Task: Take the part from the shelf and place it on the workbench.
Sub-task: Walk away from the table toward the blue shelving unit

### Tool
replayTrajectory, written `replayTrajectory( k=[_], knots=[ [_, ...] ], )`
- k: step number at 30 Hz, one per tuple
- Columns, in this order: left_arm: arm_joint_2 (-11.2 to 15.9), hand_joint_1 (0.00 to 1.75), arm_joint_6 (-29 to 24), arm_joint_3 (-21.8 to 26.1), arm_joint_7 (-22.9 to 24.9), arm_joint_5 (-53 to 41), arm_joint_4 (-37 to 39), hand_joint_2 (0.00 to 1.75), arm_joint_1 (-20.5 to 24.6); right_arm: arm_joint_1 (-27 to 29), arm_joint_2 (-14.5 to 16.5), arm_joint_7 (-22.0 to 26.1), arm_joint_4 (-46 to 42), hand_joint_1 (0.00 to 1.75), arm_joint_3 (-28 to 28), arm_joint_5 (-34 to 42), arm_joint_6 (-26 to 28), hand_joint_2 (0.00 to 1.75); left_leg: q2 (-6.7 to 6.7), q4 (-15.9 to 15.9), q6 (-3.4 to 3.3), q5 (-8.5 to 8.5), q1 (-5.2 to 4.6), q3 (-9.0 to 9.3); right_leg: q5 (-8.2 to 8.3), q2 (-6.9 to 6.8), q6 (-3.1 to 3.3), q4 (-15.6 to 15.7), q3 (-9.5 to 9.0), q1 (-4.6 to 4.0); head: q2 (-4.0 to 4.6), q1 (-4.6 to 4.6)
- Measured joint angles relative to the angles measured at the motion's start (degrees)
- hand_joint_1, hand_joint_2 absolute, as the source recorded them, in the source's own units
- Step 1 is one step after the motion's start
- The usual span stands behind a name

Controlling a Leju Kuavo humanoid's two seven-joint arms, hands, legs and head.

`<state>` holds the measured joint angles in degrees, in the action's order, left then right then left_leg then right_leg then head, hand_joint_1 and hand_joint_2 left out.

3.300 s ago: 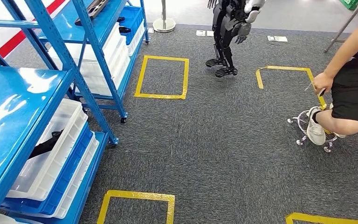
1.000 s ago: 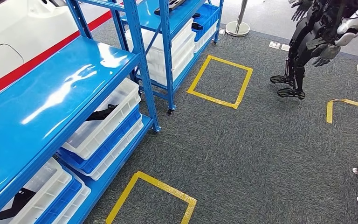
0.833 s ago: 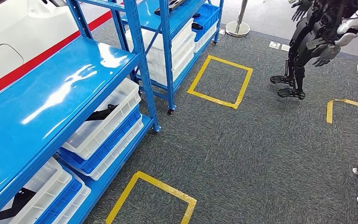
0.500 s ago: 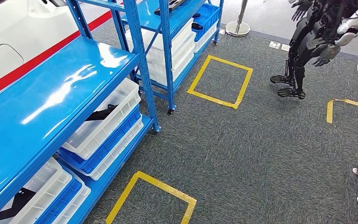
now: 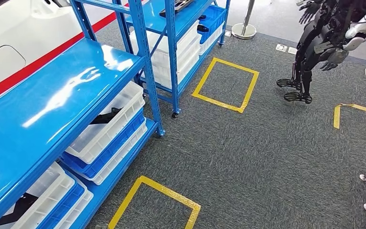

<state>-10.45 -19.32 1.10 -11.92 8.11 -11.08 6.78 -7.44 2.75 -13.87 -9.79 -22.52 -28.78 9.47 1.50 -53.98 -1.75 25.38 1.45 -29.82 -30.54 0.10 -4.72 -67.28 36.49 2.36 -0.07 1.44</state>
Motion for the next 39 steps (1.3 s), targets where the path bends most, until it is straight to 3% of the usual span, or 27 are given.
replayTrajectory(
  k=[1, 2, 3, 5, 6, 8, 9, 11, 12, 13, 14, 15, 17, 18, 20, 22, 24, 27, 28, 29, 31, 32, 33, 34, 37, 39],
  knots=[
    [0.01, 0.0, 0.0, 0.01, -0.02, 0.0, 0.0, 0.0, 0.0, -0.02, -0.05, -0.01, 0.0, 0.0, 0.01, -0.01, -0.01, 0.0, 0.1, -0.67, 0.65, 0.51, 0.32, -0.06, 1.65, 0.01, -0.79, 3.87, -1.81, 0.34, 0.0, 0.01],
    [0.1, 0.0, 0.0, 0.05, -0.03, 0.0, 0.0, 0.0, 0.03, -0.06, 0.1, 0.03, 0.0, 0.0, 0.01, -0.01, -0.02, 0.0, 0.2, -1.51, 1.33, 1.18, 0.5, -0.34, 2.75, 0.18, -1.18, 6.99, -3.27, 0.55, 0.0, 0.27],
    [0.15, 0.0, -0.01, 0.13, -0.05, 0.0, -0.02, 0.0, 0.06, -0.1, 0.16, 0.06, -0.01, 0.0, 0.03, -0.01, -0.03, 0.0, 0.27, -2.21, 1.91, 1.8, 0.51, -0.66, 3.2, 0.35, -0.94, 8.62, -4.16, 0.65, 0.0, 0.37],
    [0.21, 0.0, -0.02, 0.33, -0.11, 0.0, -0.05, 0.0, 0.09, -0.07, 0.32, 0.14, -0.03, 0.0, 0.05, 0.0, -0.05, 0.0, 0.39, -2.9, 2.47, 2.53, 0.36, -1.12, 2.76, 0.65, 0.47, 8.42, -4.18, 0.46, 0.0, 0.24],
    [0.19, 0.0, -0.03, 0.43, -0.13, 0.0, -0.07, 0.0, 0.07, -0.03, 0.23, 0.16, -0.04, 0.0, 0.07, 0.01, -0.04, 0.0, 0.36, -2.97, 2.58, 2.62, 0.46, -1.12, 2.6, 0.63, 1.21, 8.07, -4.11, 0.4, 0.0, -0.11],
    [0.23, 0.0, -0.03, 0.54, -0.13, -0.03, -0.08, 0.0, 0.04, 0.05, 0.25, 0.19, -0.04, 0.0, 0.09, 0.03, 0.0, 0.0, -0.22, -4.69, 2.63, 3.67, 0.7, -1.81, 2.46, 0.56, 1.98, 7.92, -4.09, 0.27, 0.0, -0.45],
    [0.25, 0.0, -0.03, 0.56, -0.12, -0.07, -0.08, 0.0, 0.06, 0.05, 0.23, 0.22, -0.04, 0.0, 0.11, 0.04, 0.04, 0.0, -0.65, -7.18, 2.62, 5.04, 0.73, -3.04, 2.41, 0.49, 2.25, 7.92, -4.13, 0.14, 0.0, -0.52],
    [0.23, 0.0, -0.01, 0.56, -0.11, -0.14, -0.09, 0.0, 0.08, 0.15, 0.19, 0.29, -0.04, 0.0, 0.16, 0.06, 0.1, 0.0, -1.23, -15.06, 2.35, 8.66, 0.57, -7.22, 2.23, 0.26, 2.64, 7.93, -4.19, -0.41, 0.0, -0.61],
    [0.22, 0.0, -0.01, 0.56, -0.09, -0.16, -0.09, 0.0, 0.04, 0.22, 0.17, 0.32, -0.04, 0.0, 0.18, 0.06, 0.1, 0.0, -1.29, -18.75, 2.11, 9.84, 0.46, -9.36, 2.09, 0.15, 2.84, 7.92, -4.24, -0.75, 0.0, -0.61],
    [0.23, 0.0, 0.0, 0.57, -0.07, -0.17, -0.09, 0.0, -0.03, 0.29, 0.16, 0.34, -0.04, 0.0, 0.19, 0.06, 0.1, 0.0, -1.3, -20.82, 1.71, 9.98, 0.26, -10.76, 1.94, 0.08, 3.06, 7.92, -4.36, -1.09, 0.0, -0.61],
    [0.24, 0.0, 0.0, 0.57, -0.04, -0.17, -0.09, 0.0, -0.07, 0.33, 0.14, 0.34, -0.04, 0.0, 0.2, 0.04, 0.1, 0.0, -1.29, -20.65, 1.14, 8.91, -0.05, -11.07, 1.78, 0.05, 3.29, 7.92, -4.59, -1.41, 0.0, -0.61],
    [0.25, 0.0, 0.0, 0.58, -0.02, -0.17, -0.09, 0.0, -0.09, 0.34, 0.13, 0.36, -0.04, 0.0, 0.21, 0.03, 0.11, 0.0, -1.29, -18.24, 0.44, 6.84, -0.45, -10.24, 1.59, 0.05, 3.52, 7.93, -4.93, -1.69, 0.0, -0.61],
    [0.35, 0.0, 0.0, 0.58, -0.01, -0.17, -0.09, 0.0, -0.01, 0.29, 0.25, 0.41, -0.04, 0.0, 0.22, 0.01, 0.12, 0.0, -1.44, -10.68, -1.25, 2.63, -1.48, -6.97, 1.18, 0.04, 3.92, 8.03, -5.47, -2.0, 0.0, -0.5],
    [0.39, 0.0, -0.01, 0.58, 0.0, -0.18, -0.09, 0.0, 0.06, 0.24, 0.33, 0.45, -0.05, 0.0, 0.23, 0.0, 0.13, 0.0, -1.53, -7.82, -1.85, 1.63, -1.96, -5.73, 1.01, 0.04, 3.97, 8.06, -5.58, -2.06, 0.0, -0.46],
    [0.46, 0.0, -0.02, 0.59, 0.04, -0.18, -0.14, 0.0, 0.13, 0.2, 0.49, 0.51, -0.06, 0.0, 0.24, -0.04, 0.1, 0.0, -1.58, -5.81, -2.45, 1.64, -2.64, -4.95, 0.89, -0.04, 3.64, 8.24, -5.57, -1.97, 0.0, -0.41],
    [0.44, 0.0, -0.06, 0.61, 0.08, -0.17, -0.21, 0.0, 0.05, 0.23, 0.58, 0.52, -0.1, 0.0, 0.25, -0.14, 0.08, 0.0, -1.42, -4.56, -2.4, 1.3, -2.71, -4.03, 0.79, -0.15, 3.1, 8.54, -5.85, -1.91, 0.0, -0.46],
    [0.39, 0.0, -0.09, 0.64, 0.11, -0.16, -0.25, 0.0, 0.05, 0.17, 0.5, 0.52, -0.15, 0.0, 0.25, -0.27, 0.08, 0.0, -1.36, -2.93, -2.28, 0.81, -2.32, -2.49, -0.29, -0.15, 2.89, 6.41, -5.12, -2.13, 0.0, -0.46],
    [0.16, 0.0, -0.09, 0.66, 0.21, -0.11, -0.26, 0.0, 0.11, 0.15, 0.25, 0.47, -0.17, 0.0, 0.25, -0.47, 0.03, 0.0, -1.26, -2.3, -2.3, 0.95, -2.12, -1.63, -3.76, -0.07, 2.87, -4.11, 0.85, -1.95, 0.0, -0.39],
    [0.1, 0.0, -0.11, 0.68, 0.24, -0.09, -0.26, 0.0, 0.04, 0.23, 0.18, 0.42, -0.16, 0.0, 0.25, -0.57, -0.01, 0.0, -1.16, -2.31, -2.26, 1.15, -2.11, -1.49, -4.11, -0.07, 2.56, -6.47, 2.58, -1.8, 0.0, -0.39],
    [0.06, 0.0, -0.15, 0.72, 0.26, -0.08, -0.26, 0.0, -0.03, 0.32, 0.1, 0.37, -0.16, 0.0, 0.25, -0.69, -0.04, 0.0, -1.03, -2.33, -2.16, 1.35, -2.08, -1.29, -3.49, -0.08, 2.04, -6.66, 3.23, -1.64, 0.0, -0.38],
    [0.01, 0.0, -0.19, 0.78, 0.27, -0.07, -0.26, 0.0, -0.14, 0.42, -0.01, 0.31, -0.16, 0.0, 0.25, -0.89, -0.07, 0.0, -0.77, -2.47, -1.73, 1.93, -1.92, -0.64, 0.38, -0.1, 0.65, -0.26, 0.97, -1.25, 0.0, -0.37],
    [0.01, 0.0, -0.2, 0.8, 0.27, -0.07, -0.26, 0.0, -0.14, 0.4, -0.03, 0.32, -0.17, 0.0, 0.25, -0.93, -0.1, 0.0, -0.68, -2.62, -1.41, 2.32, -1.94, -0.37, 2.24, -0.08, 0.24, 3.74, -0.77, -1.14, 0.0, -0.34],
    [-0.01, 0.0, -0.2, 0.81, 0.27, -0.08, -0.26, 0.0, -0.11, 0.33, -0.03, 0.32, -0.17, 0.0, 0.25, -0.96, -0.14, 0.0, -0.63, -2.81, -1.08, 2.71, -2.02, -0.21, 3.58, -0.05, 0.24, 6.95, -2.27, -1.06, 0.0, -0.33],
    [-0.01, 0.0, -0.21, 0.82, 0.27, -0.09, -0.26, 0.0, -0.09, 0.26, -0.01, 0.32, -0.17, 0.0, 0.25, -0.97, -0.19, 0.0, -0.61, -2.95, -0.8, 3.0, -2.14, -0.15, 4.18, -0.02, 0.58, 8.72, -3.12, -1.06, 0.0, -0.34],
    [0.0, 0.0, -0.22, 0.82, 0.28, -0.16, -0.26, 0.0, -0.07, 0.2, -0.04, 0.2, -0.17, 0.0, 0.25, -0.93, -0.24, 0.0, -0.62, -3.07, -0.2, 3.47, -2.09, -0.14, 4.07, 0.04, 2.13, 9.24, -3.48, -1.1, 0.0, -0.39],
    [-0.02, 0.0, -0.22, 0.82, 0.3, -0.21, -0.26, 0.0, -0.02, 0.21, -0.07, 0.17, -0.19, 0.0, 0.26, -0.91, -0.22, 0.0, -0.79, -5.4, 0.4, 5.02, -1.85, -1.18, 3.91, 0.01, 3.03, 9.39, -3.76, -0.8, 0.0, -0.47]
  ],
)
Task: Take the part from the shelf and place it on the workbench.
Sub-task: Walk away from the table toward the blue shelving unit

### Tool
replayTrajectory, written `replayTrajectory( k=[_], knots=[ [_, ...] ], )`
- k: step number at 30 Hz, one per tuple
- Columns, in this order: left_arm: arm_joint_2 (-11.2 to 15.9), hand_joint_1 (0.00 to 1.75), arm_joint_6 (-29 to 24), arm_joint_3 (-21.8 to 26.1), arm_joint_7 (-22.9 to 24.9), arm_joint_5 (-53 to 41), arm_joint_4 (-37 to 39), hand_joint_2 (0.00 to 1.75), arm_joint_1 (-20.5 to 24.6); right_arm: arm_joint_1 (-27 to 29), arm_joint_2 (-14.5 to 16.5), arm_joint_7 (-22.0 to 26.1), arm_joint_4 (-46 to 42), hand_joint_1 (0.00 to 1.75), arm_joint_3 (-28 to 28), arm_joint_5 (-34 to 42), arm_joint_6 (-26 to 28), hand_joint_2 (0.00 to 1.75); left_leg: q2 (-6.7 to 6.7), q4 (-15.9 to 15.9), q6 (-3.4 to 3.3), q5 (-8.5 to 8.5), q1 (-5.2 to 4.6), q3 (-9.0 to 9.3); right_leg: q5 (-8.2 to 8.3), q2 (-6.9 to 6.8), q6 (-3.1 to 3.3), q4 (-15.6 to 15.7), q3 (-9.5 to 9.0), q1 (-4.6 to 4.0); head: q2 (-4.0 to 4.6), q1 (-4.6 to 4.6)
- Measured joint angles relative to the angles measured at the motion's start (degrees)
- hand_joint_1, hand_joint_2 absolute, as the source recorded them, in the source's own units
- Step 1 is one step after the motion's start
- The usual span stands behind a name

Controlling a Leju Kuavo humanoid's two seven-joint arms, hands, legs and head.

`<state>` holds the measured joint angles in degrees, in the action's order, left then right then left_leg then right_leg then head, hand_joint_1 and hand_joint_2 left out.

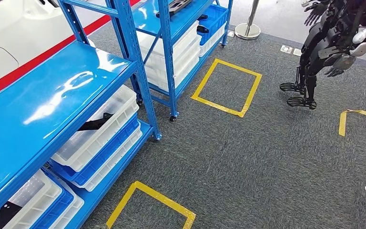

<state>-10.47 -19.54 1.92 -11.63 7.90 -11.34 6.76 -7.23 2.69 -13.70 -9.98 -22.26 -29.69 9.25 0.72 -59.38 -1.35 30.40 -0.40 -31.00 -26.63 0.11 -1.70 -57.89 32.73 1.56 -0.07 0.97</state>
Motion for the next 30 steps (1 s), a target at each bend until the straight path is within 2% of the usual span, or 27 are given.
replayTrajectory(
  k=[1, 3, 4, 5, 6, 8, 9, 10, 12, 15, 17, 19, 20, 21, 22, 23, 24, 25, 26, 27, 30],
  knots=[
    [-0.02, 0.0, 0.0, 0.0, 0.02, -0.02, 0.0, 0.0, 0.03, -0.02, 0.01, 0.0, -0.01, 0.0, 0.01, 0.01, 0.02, 0.0, -0.11, -2.92, 0.31, 1.5, 0.14, -1.43, -0.12, -0.03, 0.36, 0.05, -0.16, 0.13, 0.0, -0.06],
    [-0.04, 0.0, 0.0, 0.0, 0.05, -0.03, 0.0, 0.0, -0.01, -0.01, 0.0, 0.0, -0.01, 0.0, 0.01, 0.01, 0.02, 0.0, -0.26, -11.15, 0.77, 4.8, 0.42, -5.91, -0.37, -0.11, 0.78, 0.04, -0.32, 0.04, 0.0, -0.14],
    [-0.03, 0.0, 0.0, 0.0, 0.07, -0.03, 0.0, 0.0, -0.09, 0.0, -0.02, 0.0, 0.0, 0.0, 0.01, 0.01, 0.03, 0.0, -0.27, -14.28, 0.9, 5.47, 0.58, -7.89, -0.46, -0.13, 0.88, 0.03, -0.39, 0.0, 0.0, -0.14],
    [-0.02, 0.0, 0.0, 0.0, 0.08, -0.03, 0.0, 0.0, -0.17, 0.01, -0.05, 0.0, 0.01, 0.0, 0.01, 0.01, 0.03, 0.0, -0.29, -15.44, 0.96, 5.0, 0.73, -9.0, -0.58, -0.12, 0.94, 0.03, -0.5, -0.03, 0.0, -0.14],
    [-0.01, 0.0, 0.0, 0.0, 0.09, -0.03, 0.0, 0.0, -0.23, 0.02, -0.07, 0.0, 0.01, 0.0, 0.01, 0.01, 0.03, 0.0, -0.31, -14.12, 0.96, 3.32, 0.87, -8.88, -0.72, -0.07, 0.93, 0.03, -0.69, -0.02, 0.0, -0.14],
    [-0.01, 0.0, 0.0, 0.0, 0.09, -0.03, 0.0, 0.0, -0.21, 0.02, -0.04, 0.0, -0.01, 0.0, 0.01, 0.01, 0.04, 0.0, -0.49, -6.49, 0.78, -1.48, 1.05, -5.93, -1.08, 0.03, 0.68, 0.03, -1.26, 0.04, 0.0, -0.13],
    [-0.01, 0.0, 0.01, 0.0, 0.1, -0.03, 0.0, 0.0, -0.14, 0.0, -0.03, 0.0, -0.01, 0.0, 0.01, 0.01, 0.05, 0.0, -0.58, -2.74, 0.69, -3.0, 0.96, -4.28, -1.3, 0.05, 0.41, 0.01, -1.47, -0.11, 0.0, -0.13],
    [-0.02, 0.0, 0.01, 0.0, 0.1, -0.03, 0.0, 0.0, -0.07, -0.02, -0.03, 0.01, -0.01, 0.0, 0.01, 0.02, 0.07, 0.0, -0.64, -0.29, 0.56, -3.7, 0.83, -3.11, -1.48, 0.05, 0.09, 0.0, -1.57, -0.22, 0.0, -0.12],
    [-0.01, 0.0, 0.02, 0.0, 0.19, -0.06, 0.0, 0.0, -0.03, -0.02, -0.02, 0.04, -0.01, 0.0, 0.02, 0.08, 0.11, 0.0, -0.56, 1.0, 0.19, -3.41, 0.35, -2.37, -1.69, -0.03, -0.59, 0.11, -1.62, -0.39, 0.0, -0.08],
    [0.02, 0.0, 0.03, 0.0, 0.35, -0.2, -0.02, 0.0, -0.04, -0.06, 0.04, 0.15, -0.04, 0.0, 0.09, 0.14, 0.17, 0.0, -0.44, 1.71, -1.02, -3.59, 0.24, -1.58, -2.35, -0.13, -1.43, -0.93, -1.28, -0.27, 0.0, -0.07],
    [0.0, 0.0, 0.08, 0.0, 0.4, -0.38, -0.02, 0.0, 0.09, -0.04, 0.05, 0.18, -0.05, 0.0, 0.26, 0.17, 0.24, 0.0, -0.51, 2.08, -1.71, -3.52, 0.31, -1.03, -4.49, -0.13, -1.2, -6.51, 1.62, -0.33, 0.0, 0.06],
    [-0.03, 0.0, 0.16, 0.0, 0.46, -0.6, -0.02, 0.0, 0.12, 0.18, 0.06, 0.23, -0.05, 0.0, 0.46, 0.37, 0.32, 0.0, -0.5, 2.07, -2.2, -3.21, 0.1, -0.77, -6.86, -0.11, -0.95, -14.32, 6.13, -0.44, 0.0, 0.13],
    [-0.04, 0.0, 0.19, 0.0, 0.49, -0.75, -0.02, 0.0, 0.08, 0.37, 0.03, 0.28, -0.05, 0.0, 0.55, 0.51, 0.38, 0.0, -0.41, 2.07, -2.33, -3.04, -0.02, -0.6, -7.09, -0.11, -1.06, -16.45, 7.62, -0.46, 0.0, 0.12],
    [-0.03, 0.0, 0.21, 0.0, 0.53, -0.91, -0.02, 0.0, 0.05, 0.55, 0.0, 0.34, -0.05, 0.0, 0.67, 0.67, 0.49, 0.0, -0.3, 2.05, -2.39, -2.85, -0.09, -0.35, -6.37, -0.11, -1.35, -16.32, 8.02, -0.46, 0.0, 0.13],
    [-0.04, 0.0, 0.25, -0.01, 0.55, -1.06, -0.02, 0.0, 0.03, 0.69, -0.03, 0.39, -0.05, 0.0, 0.8, 0.79, 0.63, 0.0, -0.18, 2.05, -2.34, -2.61, -0.12, 0.0, -4.73, -0.12, -1.74, -13.64, 7.11, -0.45, 0.0, 0.13],
    [-0.05, 0.0, 0.3, -0.02, 0.56, -1.18, -0.02, 0.0, 0.04, 0.77, -0.06, 0.44, -0.05, 0.0, 0.92, 0.86, 0.78, 0.0, -0.08, 2.04, -2.2, -2.32, -0.13, 0.39, -2.68, -0.12, -2.1, -9.43, 5.35, -0.45, 0.0, 0.15],
    [-0.07, 0.0, 0.36, -0.03, 0.57, -1.28, -0.02, 0.0, 0.06, 0.77, -0.08, 0.48, -0.05, 0.0, 1.06, 0.91, 0.91, 0.0, -0.03, 1.97, -1.96, -1.93, -0.28, 0.73, -0.97, -0.12, -2.19, -5.33, 3.44, -0.54, 0.0, 0.15],
    [-0.09, 0.0, 0.43, -0.04, 0.58, -1.42, -0.02, 0.0, 0.1, 0.76, -0.08, 0.52, -0.05, 0.0, 1.18, 0.93, 1.02, 0.0, -0.01, 1.91, -1.69, -1.56, -0.41, 0.98, 0.19, -0.11, -1.99, -2.25, 1.93, -0.6, 0.0, 0.09],
    [-0.09, 0.0, 0.48, -0.06, 0.58, -1.54, -0.02, 0.0, 0.15, 0.76, -0.06, 0.58, -0.05, 0.0, 1.28, 0.95, 1.08, 0.0, -0.02, 1.88, -1.44, -1.27, -0.51, 1.12, 0.61, -0.1, -1.6, -0.71, 1.13, -0.72, 0.0, 0.05],
    [-0.09, 0.0, 0.53, -0.07, 0.6, -1.64, -0.02, 0.0, 0.19, 0.81, -0.03, 0.63, -0.05, 0.0, 1.37, 0.97, 1.13, 0.0, -0.03, 1.92, -1.19, -1.05, -0.58, 1.18, 0.53, -0.08, -1.11, -0.4, 0.89, -0.89, 0.0, 0.02],
    [-0.07, 0.0, 0.62, -0.08, 0.65, -1.75, -0.06, 0.0, 0.27, 1.02, -0.04, 0.75, -0.05, 0.0, 1.46, 0.98, 1.26, 0.0, -0.16, 1.04, -0.31, -0.12, -0.29, 0.95, 0.34, -0.04, 0.05, -0.1, 0.57, -0.51, 0.0, 0.01]
  ],
)
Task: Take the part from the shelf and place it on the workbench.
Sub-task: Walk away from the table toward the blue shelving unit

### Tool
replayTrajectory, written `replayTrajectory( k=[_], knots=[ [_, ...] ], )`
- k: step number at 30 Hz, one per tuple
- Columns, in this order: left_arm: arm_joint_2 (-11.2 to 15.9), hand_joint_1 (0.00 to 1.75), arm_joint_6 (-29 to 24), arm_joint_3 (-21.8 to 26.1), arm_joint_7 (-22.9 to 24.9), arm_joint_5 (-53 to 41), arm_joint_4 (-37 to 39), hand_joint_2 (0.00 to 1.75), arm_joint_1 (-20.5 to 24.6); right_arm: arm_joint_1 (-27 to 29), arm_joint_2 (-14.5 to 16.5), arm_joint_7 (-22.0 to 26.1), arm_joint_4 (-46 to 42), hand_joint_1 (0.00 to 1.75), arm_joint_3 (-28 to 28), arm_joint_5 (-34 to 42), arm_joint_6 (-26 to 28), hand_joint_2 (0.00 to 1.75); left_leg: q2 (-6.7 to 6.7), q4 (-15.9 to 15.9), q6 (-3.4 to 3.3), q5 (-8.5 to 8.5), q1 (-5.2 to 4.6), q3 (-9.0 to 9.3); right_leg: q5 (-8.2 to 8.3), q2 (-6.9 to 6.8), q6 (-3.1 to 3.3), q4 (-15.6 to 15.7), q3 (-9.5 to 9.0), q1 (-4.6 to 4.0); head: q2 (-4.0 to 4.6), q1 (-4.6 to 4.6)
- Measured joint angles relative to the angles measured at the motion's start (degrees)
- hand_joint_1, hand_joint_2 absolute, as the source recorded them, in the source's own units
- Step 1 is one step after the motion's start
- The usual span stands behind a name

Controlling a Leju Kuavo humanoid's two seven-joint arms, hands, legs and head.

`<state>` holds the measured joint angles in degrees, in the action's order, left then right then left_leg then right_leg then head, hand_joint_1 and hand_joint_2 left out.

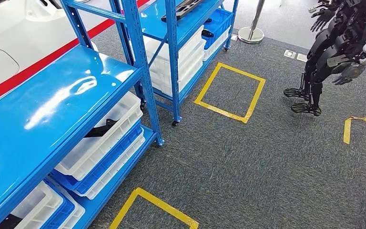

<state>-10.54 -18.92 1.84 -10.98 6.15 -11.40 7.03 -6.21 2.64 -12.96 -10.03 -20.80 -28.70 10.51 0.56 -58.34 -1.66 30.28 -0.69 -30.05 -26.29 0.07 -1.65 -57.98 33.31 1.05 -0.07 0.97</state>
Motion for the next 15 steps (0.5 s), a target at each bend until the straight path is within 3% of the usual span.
replayTrajectory(
  k=[2, 4, 5, 6, 7, 9, 10, 12, 15],
  knots=[
    [0.02, 0.0, 0.03, -0.01, 0.03, -0.01, -0.03, 0.0, 0.02, 0.02, -0.01, 0.02, 0.0, 0.0, 0.04, -0.04, 0.1, 0.0, -0.14, -5.12, 0.72, 2.6, 0.33, -2.48, -0.24, -0.02, 0.75, 0.15, -0.43, 0.31, 0.0, -0.09],
    [0.03, 0.0, 0.03, -0.01, 0.08, -0.01, -0.02, 0.0, -0.06, 0.02, 0.03, 0.02, 0.0, 0.0, 0.1, -0.08, 0.14, 0.0, -0.18, -13.12, 1.24, 5.61, 0.72, -7.09, -0.61, -0.06, 1.26, 0.15, -0.74, 0.26, 0.0, -0.13],
    [0.05, 0.0, 0.03, -0.01, 0.12, 0.0, -0.01, 0.0, -0.14, 0.05, 0.04, 0.02, 0.0, 0.0, 0.16, -0.08, 0.14, 0.0, -0.19, -15.78, 1.44, 6.01, 0.92, -8.99, -0.78, -0.05, 1.35, 0.15, -0.89, 0.25, 0.0, -0.13],
    [0.06, 0.0, 0.02, -0.01, 0.18, 0.0, -0.01, 0.0, -0.21, 0.1, 0.03, 0.02, 0.0, 0.0, 0.22, -0.08, 0.14, 0.0, -0.23, -16.25, 1.58, 5.15, 1.13, -9.89, -0.98, 0.0, 1.31, 0.14, -1.11, 0.28, 0.0, -0.13],
    [0.08, 0.0, 0.02, -0.01, 0.23, 0.0, -0.01, 0.0, -0.24, 0.16, 0.03, 0.02, 0.0, 0.0, 0.28, -0.08, 0.14, 0.0, -0.28, -14.39, 1.67, 3.18, 1.35, -9.59, -1.19, 0.05, 1.19, 0.13, -1.42, 0.34, 0.0, -0.14],
    [0.09, 0.0, 0.01, -0.01, 0.38, 0.0, -0.01, 0.0, -0.21, 0.26, 0.03, 0.02, 0.0, 0.0, 0.37, -0.09, 0.15, 0.0, -0.39, -6.77, 1.67, -1.63, 1.67, -6.68, -1.75, 0.17, 0.67, 0.12, -2.11, 0.42, 0.0, -0.13],
    [0.08, 0.0, 0.0, -0.01, 0.45, 0.01, -0.01, 0.0, -0.17, 0.26, 0.03, 0.02, 0.0, 0.0, 0.39, -0.1, 0.17, 0.0, -0.39, -3.43, 1.59, -3.02, 1.63, -5.18, -2.02, 0.2, 0.31, 0.07, -2.34, 0.29, 0.0, -0.13],
    [0.04, 0.0, -0.01, 0.0, 0.62, 0.03, -0.01, 0.0, -0.14, 0.24, 0.02, 0.01, 0.0, 0.0, 0.44, -0.11, 0.2, 0.0, -0.31, -0.36, 1.43, -3.79, 1.4, -3.75, -2.43, 0.15, -0.16, -0.09, -2.38, -0.12, 0.0, -0.08],
    [0.05, 0.0, -0.03, 0.02, 0.74, 0.07, -0.01, 0.0, -0.17, 0.29, -0.01, -0.05, 0.0, 0.0, 0.48, -0.22, 0.22, 0.0, -0.14, -0.13, 1.15, -3.77, 0.7, -3.69, -2.44, 0.01, -0.31, 0.2, -2.57, -0.08, 0.0, -0.09]
  ],
)
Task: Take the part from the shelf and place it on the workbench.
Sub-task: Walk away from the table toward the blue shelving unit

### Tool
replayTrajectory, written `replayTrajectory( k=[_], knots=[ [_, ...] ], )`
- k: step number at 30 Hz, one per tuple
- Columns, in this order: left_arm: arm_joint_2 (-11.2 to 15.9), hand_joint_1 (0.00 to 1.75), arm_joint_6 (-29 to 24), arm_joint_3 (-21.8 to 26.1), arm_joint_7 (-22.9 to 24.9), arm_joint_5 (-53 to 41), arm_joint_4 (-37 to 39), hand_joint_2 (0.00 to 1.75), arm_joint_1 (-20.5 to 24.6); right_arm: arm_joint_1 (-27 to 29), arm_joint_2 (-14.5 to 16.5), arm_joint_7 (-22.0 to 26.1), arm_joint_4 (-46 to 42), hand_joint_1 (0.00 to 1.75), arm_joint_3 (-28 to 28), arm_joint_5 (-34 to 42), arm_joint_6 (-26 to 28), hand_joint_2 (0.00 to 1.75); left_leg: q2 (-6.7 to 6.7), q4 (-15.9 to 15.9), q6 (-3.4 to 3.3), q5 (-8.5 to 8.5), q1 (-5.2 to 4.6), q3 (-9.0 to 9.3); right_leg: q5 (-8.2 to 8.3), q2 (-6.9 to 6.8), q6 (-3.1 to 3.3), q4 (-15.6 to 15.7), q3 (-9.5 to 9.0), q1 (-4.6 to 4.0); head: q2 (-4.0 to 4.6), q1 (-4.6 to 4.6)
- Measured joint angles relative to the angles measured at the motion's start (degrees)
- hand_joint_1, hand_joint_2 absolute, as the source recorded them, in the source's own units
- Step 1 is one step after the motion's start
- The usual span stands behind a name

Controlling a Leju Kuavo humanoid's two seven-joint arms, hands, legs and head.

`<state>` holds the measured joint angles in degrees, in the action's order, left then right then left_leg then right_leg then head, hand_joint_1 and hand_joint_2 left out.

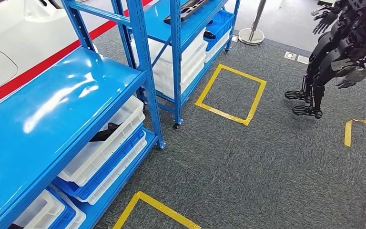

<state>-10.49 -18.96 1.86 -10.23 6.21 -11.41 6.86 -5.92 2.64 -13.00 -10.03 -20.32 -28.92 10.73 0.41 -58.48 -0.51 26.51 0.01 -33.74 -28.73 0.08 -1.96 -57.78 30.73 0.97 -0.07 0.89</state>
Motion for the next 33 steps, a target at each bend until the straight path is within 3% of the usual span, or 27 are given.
replayTrajectory(
  k=[3, 4, 5, 8, 9, 10, 11, 13, 15, 19, 21, 23, 24, 25, 26, 29, 31, 33],
  knots=[
    [0.05, 0.0, -0.22, 0.0, -0.16, -0.02, -0.01, 0.0, 0.06, -0.07, 0.2, 0.01, -0.06, 0.0, 0.07, -0.09, -0.01, 0.0, 0.09, 0.73, -1.59, 0.12, -0.37, 0.62, 0.21, -0.09, -1.44, 1.04, -0.68, 0.5, 0.0, -0.04],
    [0.04, 0.0, -0.33, 0.01, -0.25, -0.03, -0.02, 0.0, 0.08, -0.1, 0.24, 0.04, -0.09, 0.0, 0.14, -0.13, -0.02, 0.0, 0.11, 1.36, -2.16, -0.07, -0.21, 1.12, -0.18, -0.1, -1.74, 0.48, -0.56, 0.52, 0.0, 0.01],
    [0.02, 0.0, -0.43, 0.01, -0.31, -0.04, -0.02, 0.0, 0.1, -0.11, 0.21, 0.08, -0.12, 0.0, 0.21, -0.16, -0.02, 0.0, 0.08, 1.91, -2.5, -0.29, -0.03, 1.61, -1.03, -0.1, -1.65, -1.19, 0.13, 0.39, 0.0, 0.1],
    [0.02, 0.0, -0.75, 0.02, -0.36, -0.05, -0.02, 0.0, 0.1, -0.03, 0.08, 0.11, -0.13, 0.0, 0.39, -0.32, -0.02, 0.0, 0.26, 2.25, -2.95, -0.35, -0.06, 2.05, -5.15, -0.06, -1.03, -12.41, 6.02, 0.29, 0.0, 0.27],
    [0.02, 0.0, -0.85, 0.02, -0.38, -0.05, -0.02, 0.0, 0.05, 0.07, 0.04, 0.11, -0.13, 0.0, 0.42, -0.39, -0.02, 0.0, 0.47, 2.24, -2.99, -0.31, -0.13, 2.06, -5.69, -0.06, -1.12, -15.0, 7.61, 0.29, 0.0, 0.25],
    [0.03, 0.0, -0.95, 0.02, -0.4, -0.06, -0.02, 0.0, 0.01, 0.18, 0.03, 0.11, -0.13, 0.0, 0.45, -0.48, -0.02, 0.0, 0.76, 2.22, -2.96, -0.27, -0.17, 2.1, -5.19, -0.06, -1.41, -15.13, 8.01, 0.31, 0.0, 0.26],
    [0.03, 0.0, -1.01, 0.02, -0.42, -0.08, -0.02, 0.0, -0.02, 0.25, 0.02, 0.11, -0.13, 0.0, 0.49, -0.54, -0.02, 0.0, 1.11, 2.19, -2.88, -0.22, -0.13, 2.2, -3.8, -0.05, -1.84, -12.83, 7.14, 0.36, 0.0, 0.27],
    [0.0, 0.0, -1.07, 0.02, -0.44, -0.12, -0.02, 0.0, -0.02, 0.25, -0.01, 0.13, -0.13, 0.0, 0.66, -0.66, -0.02, 0.0, 1.79, 1.99, -2.45, 0.02, -0.15, 2.42, -0.3, 0.48, -2.48, -4.68, 3.39, 0.45, 0.0, 0.31],
    [-0.01, 0.0, -1.12, 0.02, -0.45, -0.16, -0.02, 0.0, -0.02, 0.18, 0.01, 0.21, -0.13, 0.0, 0.82, -0.72, -0.02, 0.0, 2.28, 1.72, -1.78, 0.37, -0.32, 2.44, 1.44, 0.95, -2.0, 0.2, 0.89, 0.38, 0.0, 0.3],
    [0.04, 0.0, -1.25, 0.02, -0.46, -0.23, -0.02, 0.0, -0.1, 0.09, 0.02, 0.34, -0.13, 0.0, 0.96, -0.76, -0.02, 0.0, 2.08, 0.91, -0.66, 1.11, -0.09, 2.06, 1.65, 0.46, -0.15, 0.65, 0.55, 0.38, 0.0, 0.25],
    [0.06, 0.0, -1.26, 0.02, -0.47, -0.24, -0.02, 0.0, -0.06, 0.09, 0.03, 0.4, -0.13, 0.0, 1.04, -0.81, -0.01, 0.0, 0.95, -3.8, -0.06, 3.94, 0.11, -0.05, 1.65, -0.04, 0.65, 0.77, 0.43, 0.62, 0.0, 0.09],
    [0.07, 0.0, -1.26, 0.02, -0.48, -0.25, -0.02, 0.0, -0.09, 0.19, 0.04, 0.46, -0.13, 0.0, 1.16, -0.85, -0.01, 0.0, 0.33, -11.77, 0.41, 7.56, 0.22, -4.12, 1.47, -0.72, 1.09, 0.76, 0.38, 0.45, 0.0, 0.0],
    [0.08, 0.0, -1.26, 0.02, -0.48, -0.25, -0.02, 0.0, -0.17, 0.24, 0.03, 0.46, -0.13, 0.0, 1.22, -0.85, -0.01, 0.0, 0.22, -14.65, 0.54, 8.32, 0.28, -5.73, 1.39, -1.06, 1.18, 0.76, 0.33, 0.38, 0.0, 0.0],
    [0.09, 0.0, -1.27, 0.02, -0.48, -0.25, -0.01, 0.0, -0.25, 0.26, 0.01, 0.46, -0.13, 0.0, 1.27, -0.87, -0.01, 0.0, 0.09, -15.52, 0.58, 7.92, 0.33, -6.39, 1.31, -1.4, 1.25, 0.75, 0.25, 0.33, 0.0, 0.0],
    [0.11, 0.0, -1.29, 0.03, -0.48, -0.26, -0.01, 0.0, -0.32, 0.26, 0.01, 0.46, -0.13, 0.0, 1.3, -0.9, -0.01, 0.0, -0.1, -14.05, 0.54, 6.43, 0.37, -5.88, 1.21, -1.68, 1.27, 0.75, 0.1, 0.32, 0.0, 0.0],
    [0.13, 0.0, -1.42, 0.04, -0.49, -0.37, -0.02, 0.0, -0.22, 0.17, 0.08, 0.48, -0.13, 0.0, 1.34, -1.09, 0.0, 0.0, -1.93, -2.53, -0.05, 0.85, 0.2, -0.38, 0.78, -2.38, 0.96, 0.73, -0.48, 0.06, 0.0, 0.02],
    [0.11, 0.0, -1.54, 0.05, -0.5, -0.4, -0.02, 0.0, -0.07, 0.13, 0.1, 0.48, -0.13, 0.0, 1.37, -1.17, 0.0, 0.0, -2.64, 0.94, -0.54, 0.11, -0.22, 1.2, 0.48, -2.89, 0.45, 0.72, -0.67, -0.25, 0.0, 0.09],
    [0.11, 0.0, -1.7, 0.1, -0.5, -0.4, -0.02, 0.0, -0.08, 0.06, 0.14, 0.48, -0.14, 0.0, 1.39, -1.23, 0.0, 0.0, -1.81, 1.23, -1.15, 0.06, -0.39, 1.18, 0.27, -3.42, -0.16, 0.77, -0.75, -0.29, 0.0, 0.13]
  ],
)
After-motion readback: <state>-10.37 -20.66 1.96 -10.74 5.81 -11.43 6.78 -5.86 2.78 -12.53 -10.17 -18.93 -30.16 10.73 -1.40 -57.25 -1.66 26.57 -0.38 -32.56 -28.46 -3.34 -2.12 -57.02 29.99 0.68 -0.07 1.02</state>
